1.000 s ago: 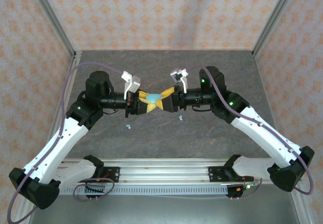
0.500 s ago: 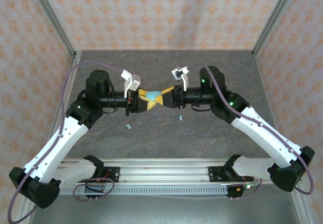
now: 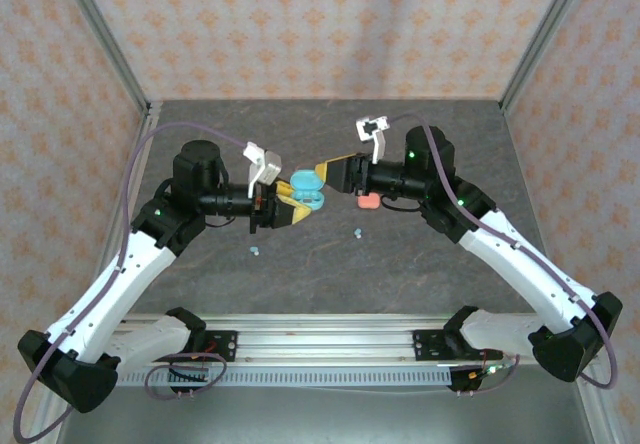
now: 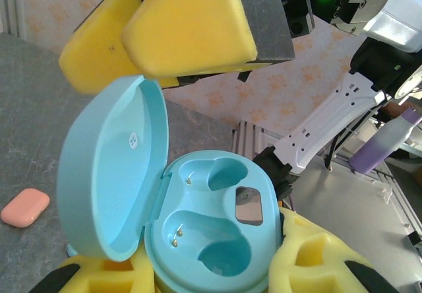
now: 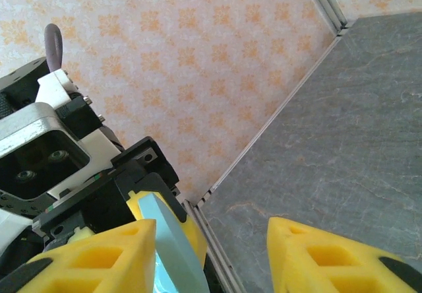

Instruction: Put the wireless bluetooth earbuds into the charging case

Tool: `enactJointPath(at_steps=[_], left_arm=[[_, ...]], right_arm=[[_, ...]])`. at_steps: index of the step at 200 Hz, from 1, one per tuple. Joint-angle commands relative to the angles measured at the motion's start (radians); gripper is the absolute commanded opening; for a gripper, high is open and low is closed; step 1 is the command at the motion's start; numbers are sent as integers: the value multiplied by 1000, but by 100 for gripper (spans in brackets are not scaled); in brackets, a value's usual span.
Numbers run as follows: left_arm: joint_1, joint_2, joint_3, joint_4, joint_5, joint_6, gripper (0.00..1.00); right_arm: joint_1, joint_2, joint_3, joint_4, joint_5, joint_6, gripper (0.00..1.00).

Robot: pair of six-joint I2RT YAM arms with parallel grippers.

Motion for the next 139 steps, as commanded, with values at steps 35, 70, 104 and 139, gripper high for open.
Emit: enactJointPath(at_steps=[35,70,104,139], left_arm=[[-8,-33,-20,41,-52,58,9],[-8,-50,-102,129,-111,57,8],[-7,-55,-135,171,-144,53,8],[-7,-51,-143,184,-146,52,7]], right_arm=[[-12,-68,-18,-28,116,44,53],[-12,-118,-34,-78,132,58,55],[-10,-136,-45,-122,102,40,55],[45,-134,-74,-180,57,-74,62]])
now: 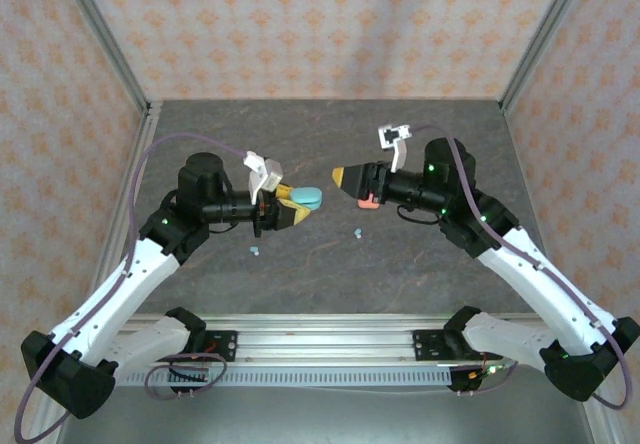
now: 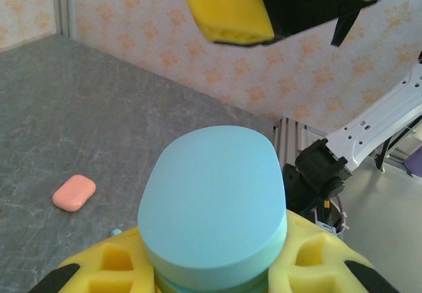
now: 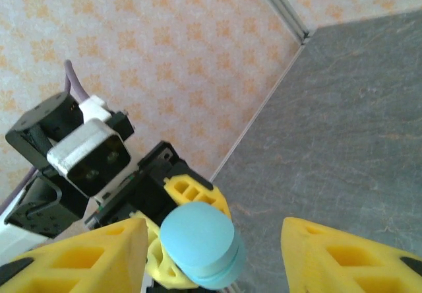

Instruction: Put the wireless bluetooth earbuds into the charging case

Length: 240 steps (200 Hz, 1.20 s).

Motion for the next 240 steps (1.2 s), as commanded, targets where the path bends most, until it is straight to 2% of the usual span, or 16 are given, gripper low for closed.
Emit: enactJointPath(at_steps=[1,34,100,135,240], left_arm=[[-7,-14,-4,67,-18,17,7],[-7,-9,-6,87,-2,2,7],[-7,-2,5,70,22,-1,7],[-7,-10,7,54,25,6,7],[-7,-10,7,37,37,19,7]], right_arm=[[42,-8,-27,-66,-32,-96,62],[83,11,-47,-97,-30,-176,68],[91,95,23,-68,-18,-261,69],[91,98,28,-34,41,-256,68],[91,102,40,30,-21,-178,69]])
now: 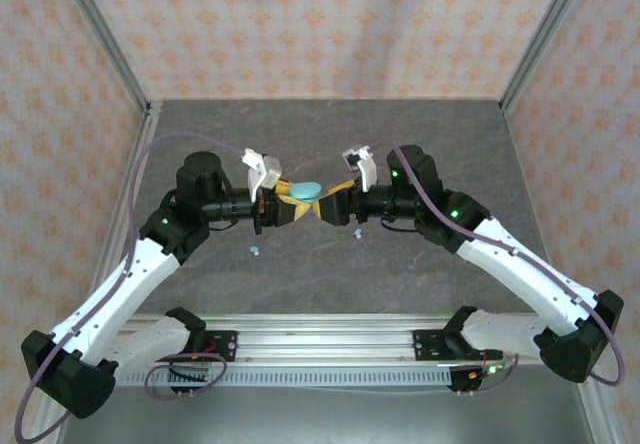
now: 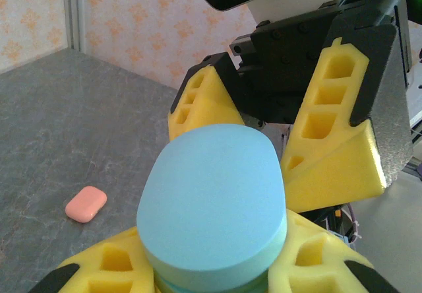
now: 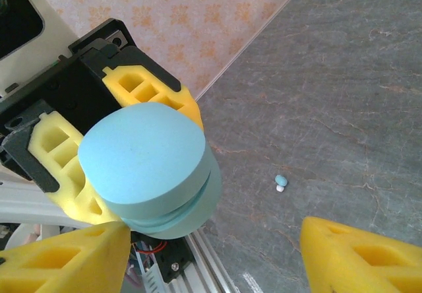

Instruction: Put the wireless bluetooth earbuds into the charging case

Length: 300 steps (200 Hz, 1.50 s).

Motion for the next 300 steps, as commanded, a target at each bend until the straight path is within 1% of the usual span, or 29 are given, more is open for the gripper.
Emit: enactJointPath(at_steps=[1,40,88,104,122,146,172,210,218,225,232,248,277,300], left_arm=[[-8,-12,8,-1,52,20,7],[-8,-9,13,-11,62,25,7],[-8,-8,20,-15,77,25,8],[-9,-8,20,-15,86,26,8],[-9,-5,22,-18,99,27,8],[-9,0,29,-47,104,41,9],[-9,-1,34,-67,105,54,10],[-9,-2,39,-83,94,63,12],[-8,-3,40,-84,88,62,15],[-8,-4,40,-86,80,62,21],[-8,-6,38,-84,74,60,26],[-8,-11,36,-75,58,49,33],[-9,-23,18,-31,28,8,51],[-8,-31,-5,19,22,-28,61]], right_arm=[[3,3,48,114,-10,33,69],[3,16,58,118,-20,44,69],[0,35,49,125,-1,41,69],[-1,38,31,154,-8,43,69],[-1,31,-7,229,-16,53,68],[-1,22,-61,357,-33,88,60],[-1,21,-98,451,-43,112,44],[0,5,-123,488,-40,80,21],[2,-5,-128,485,-27,62,16],[3,-15,-133,481,-14,39,12],[3,-26,-138,478,-1,16,10],[6,-50,-147,470,28,-32,8],[9,-74,-149,455,51,-107,5],[11,-76,-147,452,51,-136,4]])
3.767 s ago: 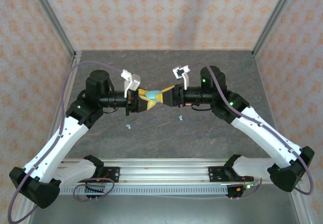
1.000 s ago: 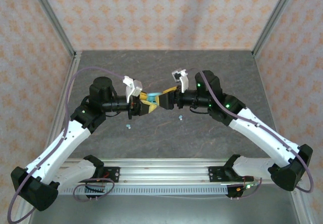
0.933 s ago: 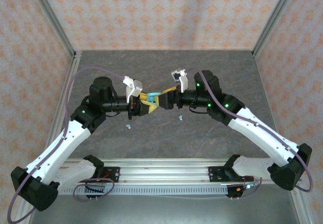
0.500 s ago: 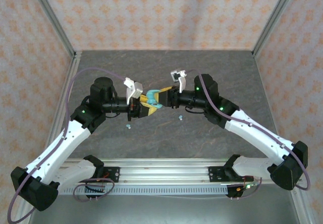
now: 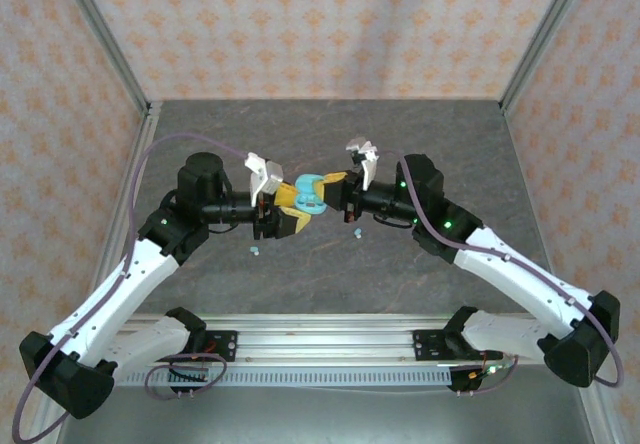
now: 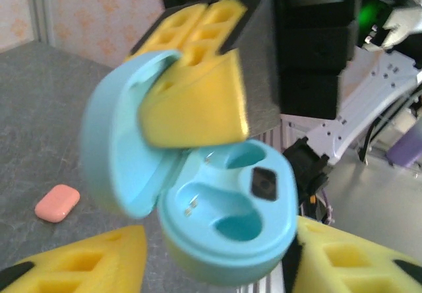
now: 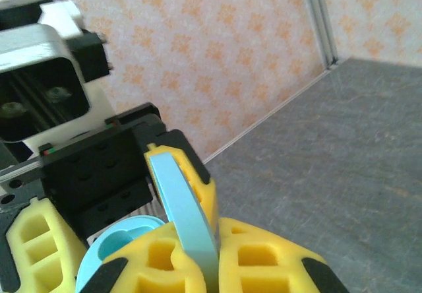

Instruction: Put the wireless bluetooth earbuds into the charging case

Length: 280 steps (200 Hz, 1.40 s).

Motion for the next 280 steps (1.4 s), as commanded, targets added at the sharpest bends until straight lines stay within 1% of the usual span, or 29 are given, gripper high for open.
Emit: enactJointPath(at_steps=[1,29,56,142,176,195,229,239,259,280], left_arm=[[4,-25,-18,67,-28,-38,61],[4,-19,-21,92,-10,-63,70],[4,-11,-13,107,10,-83,73],[-14,26,-8,158,37,-108,69],[-19,42,3,116,49,-72,60],[-18,49,10,96,56,-54,52],[-19,55,22,53,55,-20,30],[-19,53,20,51,51,-15,25],[-19,47,16,50,41,-9,20],[-19,38,10,50,29,-3,18]], right_arm=[[4,-33,10,47,19,-70,4],[9,-33,8,46,17,-94,4],[17,-34,16,14,31,-132,4],[28,-37,27,-12,48,-176,4],[28,-39,25,-6,46,-171,5],[28,-40,22,0,47,-167,5],[28,-45,13,21,54,-155,5],[28,-45,10,25,54,-152,5],[28,-47,7,27,57,-144,7],[28,-48,2,35,60,-131,11]])
